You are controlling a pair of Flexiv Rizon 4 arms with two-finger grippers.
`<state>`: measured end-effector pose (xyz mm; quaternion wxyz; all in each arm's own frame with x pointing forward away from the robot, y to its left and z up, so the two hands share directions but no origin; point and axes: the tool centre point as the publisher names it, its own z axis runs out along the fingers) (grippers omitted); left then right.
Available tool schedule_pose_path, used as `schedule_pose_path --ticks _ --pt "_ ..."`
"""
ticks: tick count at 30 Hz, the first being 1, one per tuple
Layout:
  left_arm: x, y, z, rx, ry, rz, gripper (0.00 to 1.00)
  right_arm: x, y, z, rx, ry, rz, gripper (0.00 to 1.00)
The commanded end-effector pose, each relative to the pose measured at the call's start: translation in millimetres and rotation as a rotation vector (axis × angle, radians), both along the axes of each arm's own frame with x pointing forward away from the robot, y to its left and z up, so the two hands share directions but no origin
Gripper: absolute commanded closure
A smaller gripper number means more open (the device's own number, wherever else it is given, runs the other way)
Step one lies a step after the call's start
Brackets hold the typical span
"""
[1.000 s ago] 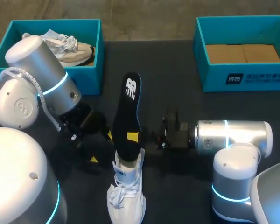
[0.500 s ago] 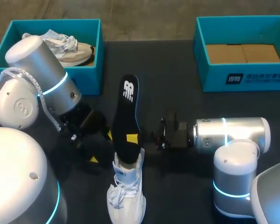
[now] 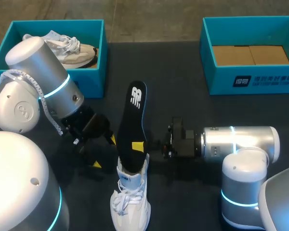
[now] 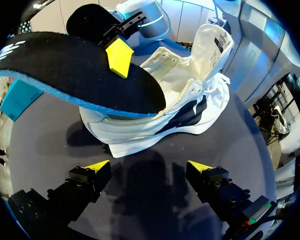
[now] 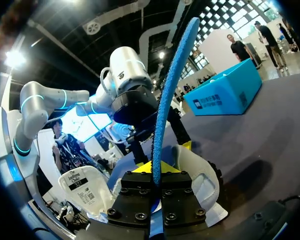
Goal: Take the shoe out of the shoebox, open the shoe tongue, remove and reinsert the insole, then place the shoe into the shoebox
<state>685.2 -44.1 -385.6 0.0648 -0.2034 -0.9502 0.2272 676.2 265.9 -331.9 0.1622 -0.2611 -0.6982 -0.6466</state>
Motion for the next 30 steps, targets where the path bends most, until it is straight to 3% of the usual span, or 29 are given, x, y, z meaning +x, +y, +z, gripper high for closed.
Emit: schedule_pose_path --ticks 1,30 --pt "-0.8 1 1 0.0 -0.002 0.0 0.0 -4.4 0 -3 -0.002 0.008 0.001 1.0" --pt "-0.8 1 1 0.0 -0.002 0.0 0.0 -33.5 10 -29 -0.053 0.131 0.052 1.0"
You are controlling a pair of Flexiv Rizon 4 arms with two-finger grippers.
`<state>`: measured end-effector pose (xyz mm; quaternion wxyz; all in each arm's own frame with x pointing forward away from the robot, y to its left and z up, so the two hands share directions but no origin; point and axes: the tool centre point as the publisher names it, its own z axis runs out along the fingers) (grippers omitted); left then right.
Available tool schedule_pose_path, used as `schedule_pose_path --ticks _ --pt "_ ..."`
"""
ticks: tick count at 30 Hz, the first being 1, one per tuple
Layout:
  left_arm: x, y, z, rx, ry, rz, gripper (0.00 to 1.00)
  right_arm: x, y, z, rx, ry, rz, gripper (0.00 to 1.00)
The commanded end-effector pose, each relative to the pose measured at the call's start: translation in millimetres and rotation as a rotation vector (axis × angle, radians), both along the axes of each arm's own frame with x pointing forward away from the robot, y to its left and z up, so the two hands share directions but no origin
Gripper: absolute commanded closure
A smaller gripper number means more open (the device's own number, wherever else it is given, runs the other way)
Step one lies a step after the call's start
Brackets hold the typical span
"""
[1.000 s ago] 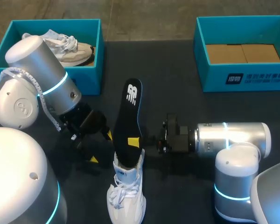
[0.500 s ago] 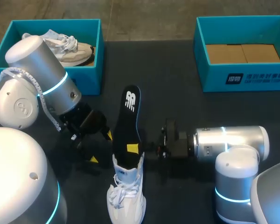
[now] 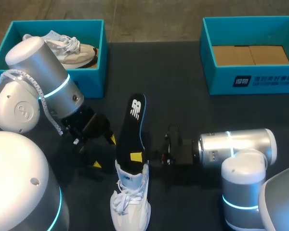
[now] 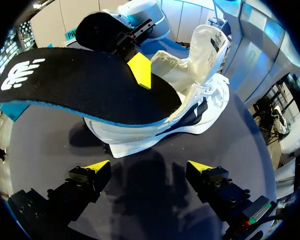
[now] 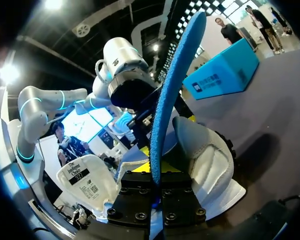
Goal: Take the shoe out of the shoebox, open the shoe tongue, remove and reinsert the insole, then place the shoe into the shoebox
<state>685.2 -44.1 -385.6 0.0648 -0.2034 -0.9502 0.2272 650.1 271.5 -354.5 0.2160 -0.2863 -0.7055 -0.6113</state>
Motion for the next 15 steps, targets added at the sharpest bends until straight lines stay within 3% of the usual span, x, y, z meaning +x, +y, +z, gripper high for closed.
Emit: schedule_pose_path --ticks 1,15 --pt "-0.8 0.6 0.5 0.0 -0.002 0.0 0.0 -8.2 3.9 -7.1 -0.014 0.01 0.006 1.0" --pt "-0.8 0.6 0.5 0.0 -0.002 0.0 0.0 -8.7 2.1 -7.8 0.027 0.02 0.03 1.0"
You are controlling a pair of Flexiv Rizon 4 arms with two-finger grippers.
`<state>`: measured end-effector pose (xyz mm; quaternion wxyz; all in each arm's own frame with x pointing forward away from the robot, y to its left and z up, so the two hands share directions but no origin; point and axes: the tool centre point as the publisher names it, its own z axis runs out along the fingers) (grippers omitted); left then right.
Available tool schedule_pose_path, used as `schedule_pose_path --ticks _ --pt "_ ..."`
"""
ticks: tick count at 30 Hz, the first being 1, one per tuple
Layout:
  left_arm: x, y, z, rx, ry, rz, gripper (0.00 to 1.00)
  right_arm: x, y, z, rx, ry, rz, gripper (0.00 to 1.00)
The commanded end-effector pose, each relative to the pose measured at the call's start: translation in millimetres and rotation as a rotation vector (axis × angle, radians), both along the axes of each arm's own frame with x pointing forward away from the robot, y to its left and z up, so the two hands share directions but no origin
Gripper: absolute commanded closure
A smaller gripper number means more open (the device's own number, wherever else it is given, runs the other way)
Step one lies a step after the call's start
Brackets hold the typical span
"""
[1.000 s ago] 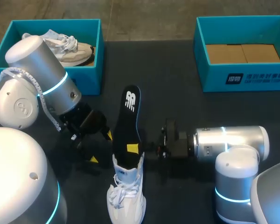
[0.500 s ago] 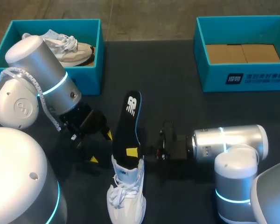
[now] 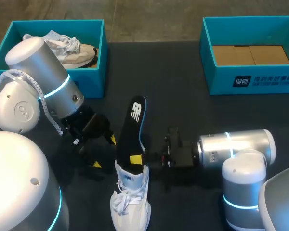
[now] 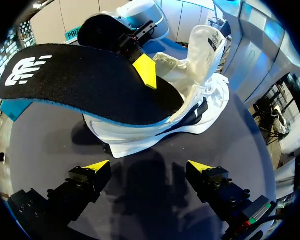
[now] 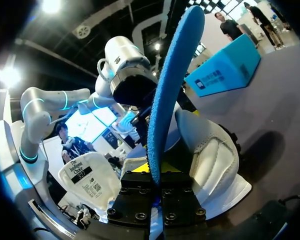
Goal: Take the shoe out of the shoebox, open the shoe tongue, remove and reinsert the insole, then place the shoe into the shoebox
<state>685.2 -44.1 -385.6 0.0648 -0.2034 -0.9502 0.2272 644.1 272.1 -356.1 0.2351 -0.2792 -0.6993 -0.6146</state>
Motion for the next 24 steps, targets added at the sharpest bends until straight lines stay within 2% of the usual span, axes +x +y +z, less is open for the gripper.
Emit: schedule_pose_path --ticks 1,8,11,14,18,24 --pt "-0.8 1 1 0.0 -0.002 0.0 0.0 -1.9 2 -5 0.001 0.001 0.002 1.0" --pt "-0.8 1 1 0.0 -0.002 0.0 0.0 2.1 2 0 0.0 -0.002 0.006 0.99" --pt "-0.8 1 1 0.0 -0.002 0.0 0.0 3.6 2 2 0.001 -0.004 0.009 0.9" --pt "-0.8 1 1 0.0 -0.002 0.0 0.0 5.1 2 4 0.005 -0.007 0.015 0.87" --pt "-0.8 1 1 0.0 -0.002 0.0 0.0 7.2 3 6 0.009 -0.012 0.018 0.7" --pt "-0.8 1 1 0.0 -0.002 0.0 0.0 8.6 3 12 0.017 -0.023 0.015 0.69"
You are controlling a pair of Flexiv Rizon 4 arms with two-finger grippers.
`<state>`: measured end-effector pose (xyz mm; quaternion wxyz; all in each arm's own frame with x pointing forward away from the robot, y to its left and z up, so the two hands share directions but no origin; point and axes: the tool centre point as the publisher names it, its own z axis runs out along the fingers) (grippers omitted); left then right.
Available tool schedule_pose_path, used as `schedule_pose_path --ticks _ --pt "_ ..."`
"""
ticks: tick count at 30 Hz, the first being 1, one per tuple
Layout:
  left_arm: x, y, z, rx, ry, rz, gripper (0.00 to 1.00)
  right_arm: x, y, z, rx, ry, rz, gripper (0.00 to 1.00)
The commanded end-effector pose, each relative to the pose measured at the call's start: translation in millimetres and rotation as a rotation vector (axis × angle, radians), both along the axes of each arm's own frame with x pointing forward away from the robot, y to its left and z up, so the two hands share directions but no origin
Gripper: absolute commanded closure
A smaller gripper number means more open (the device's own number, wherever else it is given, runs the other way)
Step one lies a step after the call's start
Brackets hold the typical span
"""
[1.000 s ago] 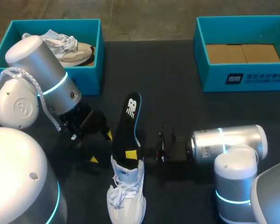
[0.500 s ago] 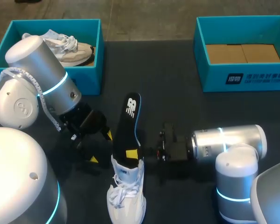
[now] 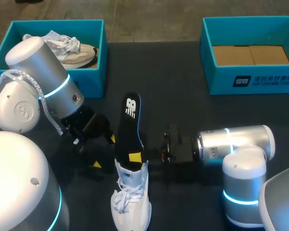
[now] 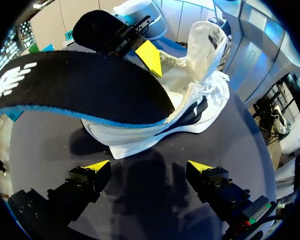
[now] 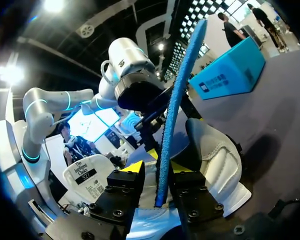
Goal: Take the shoe out of the shoebox, open the shoe tongue, remove and reinsert the insole, then place the shoe into the shoebox
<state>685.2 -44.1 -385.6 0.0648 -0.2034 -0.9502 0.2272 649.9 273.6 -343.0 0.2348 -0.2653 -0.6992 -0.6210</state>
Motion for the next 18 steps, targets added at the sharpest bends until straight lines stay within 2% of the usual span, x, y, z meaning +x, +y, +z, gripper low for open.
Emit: schedule_pose_path --ticks 1,9,18 --pt "-0.8 1 1 0.0 -0.002 0.0 0.0 2.8 2 -1 0.002 -0.004 -0.001 0.69" --pt "-0.8 1 1 0.0 -0.002 0.0 0.0 0.9 3 4 0.004 -0.025 0.003 0.7" --pt "-0.8 1 1 0.0 -0.002 0.0 0.0 -0.9 6 11 0.001 -0.058 0.012 0.66"
